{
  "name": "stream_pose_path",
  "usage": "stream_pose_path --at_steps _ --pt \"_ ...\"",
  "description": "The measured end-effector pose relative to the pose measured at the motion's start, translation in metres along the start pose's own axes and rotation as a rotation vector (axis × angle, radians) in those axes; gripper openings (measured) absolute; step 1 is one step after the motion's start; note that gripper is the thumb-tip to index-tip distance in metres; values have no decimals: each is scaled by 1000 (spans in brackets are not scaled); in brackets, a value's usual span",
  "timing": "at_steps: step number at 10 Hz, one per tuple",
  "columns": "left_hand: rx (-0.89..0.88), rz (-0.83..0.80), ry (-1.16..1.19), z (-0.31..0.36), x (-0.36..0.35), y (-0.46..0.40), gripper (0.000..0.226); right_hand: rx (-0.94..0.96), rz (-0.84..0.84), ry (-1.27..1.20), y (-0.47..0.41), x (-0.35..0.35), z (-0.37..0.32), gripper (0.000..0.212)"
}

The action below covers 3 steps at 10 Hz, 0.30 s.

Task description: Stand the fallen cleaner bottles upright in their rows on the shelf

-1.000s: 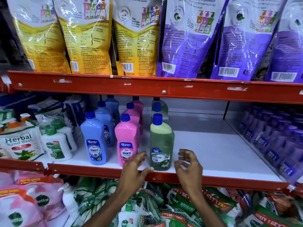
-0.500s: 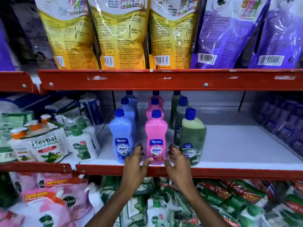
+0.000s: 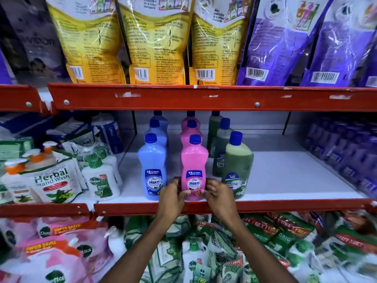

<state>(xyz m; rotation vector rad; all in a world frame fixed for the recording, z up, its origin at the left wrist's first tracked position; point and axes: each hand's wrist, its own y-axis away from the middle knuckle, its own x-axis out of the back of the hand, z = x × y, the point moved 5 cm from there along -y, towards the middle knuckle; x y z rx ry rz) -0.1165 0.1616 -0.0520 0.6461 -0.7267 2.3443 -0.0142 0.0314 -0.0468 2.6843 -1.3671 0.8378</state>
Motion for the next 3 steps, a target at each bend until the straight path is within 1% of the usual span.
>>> stream_pose_path --at_steps 1,2,3 --pt "-7 20 -14 0 1 2 27 2 -15 -12 0 0 2 35" --pt "-1 1 2 2 4 3 29 -10 -35 -29 -1 0 0 37" --pt "-23 -16 100 4 5 11 38 -4 51 -75 5 4 -2 42"
